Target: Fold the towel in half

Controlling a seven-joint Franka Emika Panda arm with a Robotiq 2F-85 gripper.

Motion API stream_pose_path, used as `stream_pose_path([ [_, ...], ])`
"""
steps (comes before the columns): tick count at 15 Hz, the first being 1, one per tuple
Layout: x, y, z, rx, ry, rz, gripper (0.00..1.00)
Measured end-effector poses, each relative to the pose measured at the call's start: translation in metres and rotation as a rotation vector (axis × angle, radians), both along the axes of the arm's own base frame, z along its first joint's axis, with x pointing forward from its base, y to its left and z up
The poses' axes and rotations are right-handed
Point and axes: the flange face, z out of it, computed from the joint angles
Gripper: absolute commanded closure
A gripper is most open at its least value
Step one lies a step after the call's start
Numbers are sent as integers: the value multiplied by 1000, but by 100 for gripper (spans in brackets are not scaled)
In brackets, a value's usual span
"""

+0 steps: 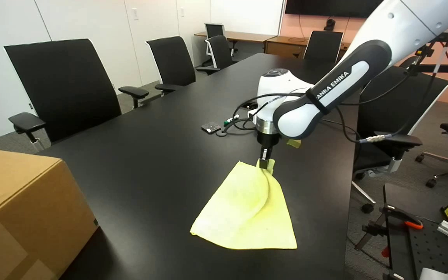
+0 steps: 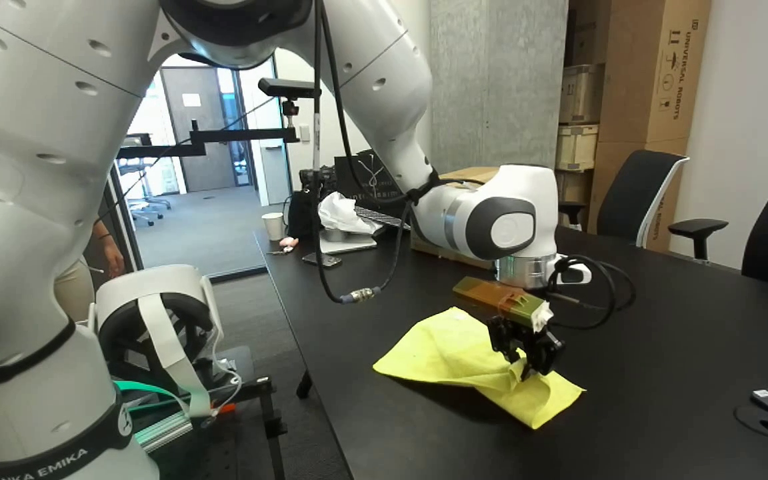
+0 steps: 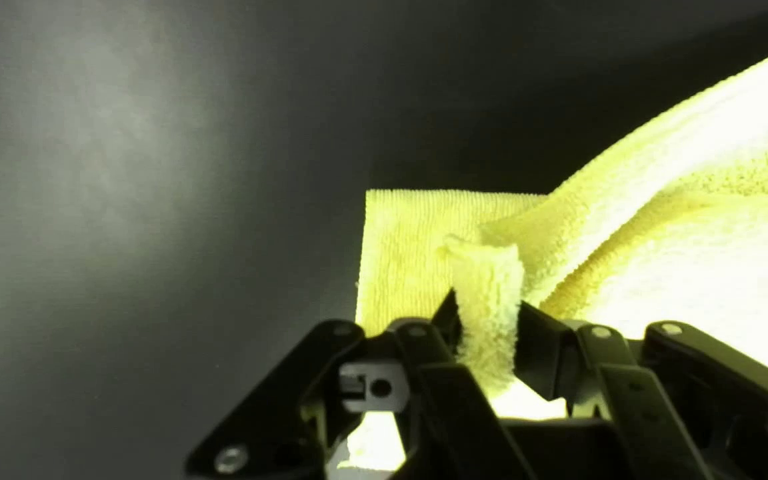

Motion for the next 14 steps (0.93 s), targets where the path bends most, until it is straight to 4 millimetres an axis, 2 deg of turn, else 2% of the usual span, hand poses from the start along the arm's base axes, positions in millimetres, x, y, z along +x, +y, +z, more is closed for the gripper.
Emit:
stream_pose_path([
  [5,23,8,-14,7,-22,18,91],
  [10,36,8,-34,26,-73,-7,91],
  [14,41,11,-38,54,-152,-35,90],
])
